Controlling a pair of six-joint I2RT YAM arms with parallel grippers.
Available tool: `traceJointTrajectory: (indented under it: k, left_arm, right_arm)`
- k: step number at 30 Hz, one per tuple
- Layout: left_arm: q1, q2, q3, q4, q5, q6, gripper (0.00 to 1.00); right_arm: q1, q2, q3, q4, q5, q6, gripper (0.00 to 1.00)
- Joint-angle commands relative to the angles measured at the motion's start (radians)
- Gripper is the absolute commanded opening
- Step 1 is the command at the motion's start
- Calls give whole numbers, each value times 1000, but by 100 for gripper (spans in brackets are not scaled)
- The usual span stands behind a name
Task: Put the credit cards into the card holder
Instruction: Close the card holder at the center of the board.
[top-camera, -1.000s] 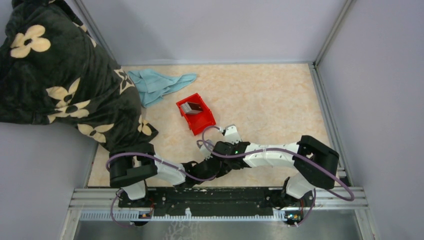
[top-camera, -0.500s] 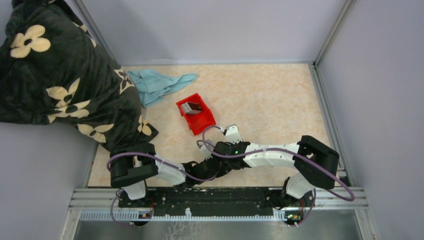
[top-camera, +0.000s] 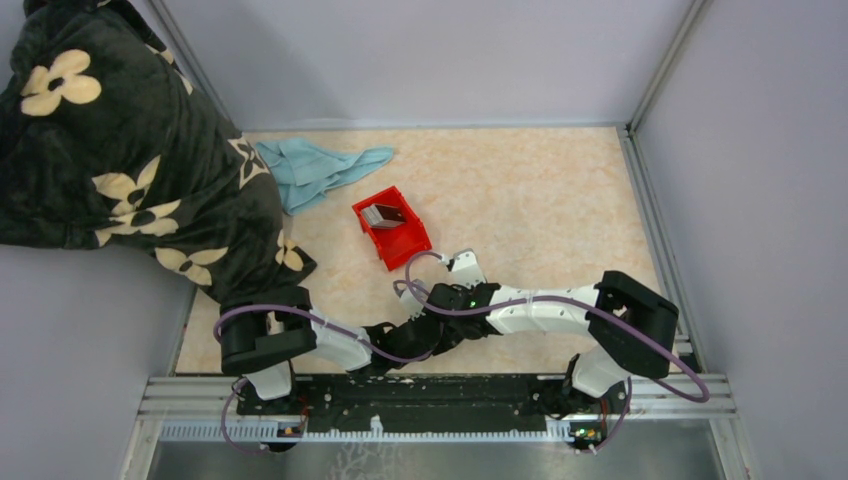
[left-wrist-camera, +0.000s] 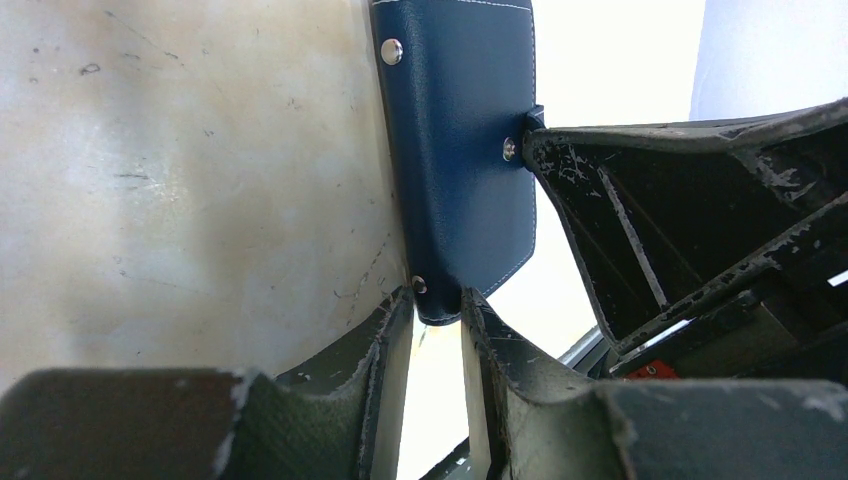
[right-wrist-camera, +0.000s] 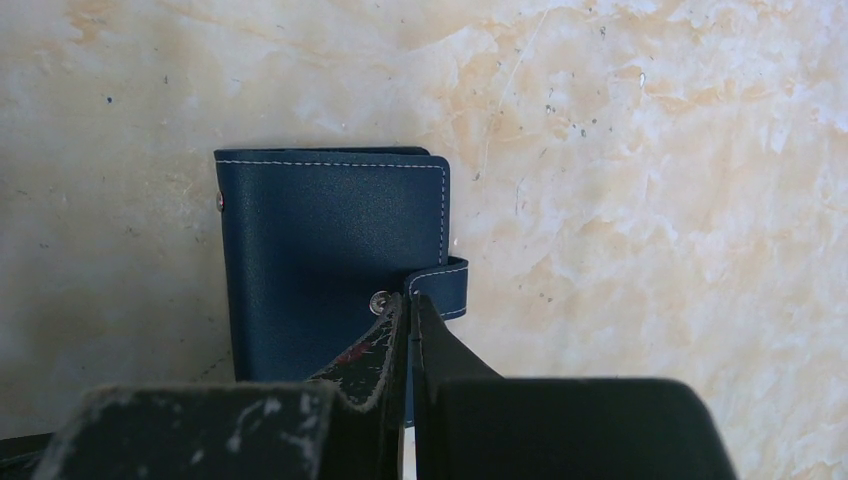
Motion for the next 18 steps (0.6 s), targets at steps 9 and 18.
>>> traceJointTrajectory:
  k: [9, 18]
  left_arm:
    - [6, 83, -51, -271, 41, 48, 34]
    - [7, 79, -46, -278, 39, 53, 34]
  right_arm:
    - [9, -22, 55, 31, -23, -21, 0]
    - [9, -6, 53, 45, -45, -28, 0]
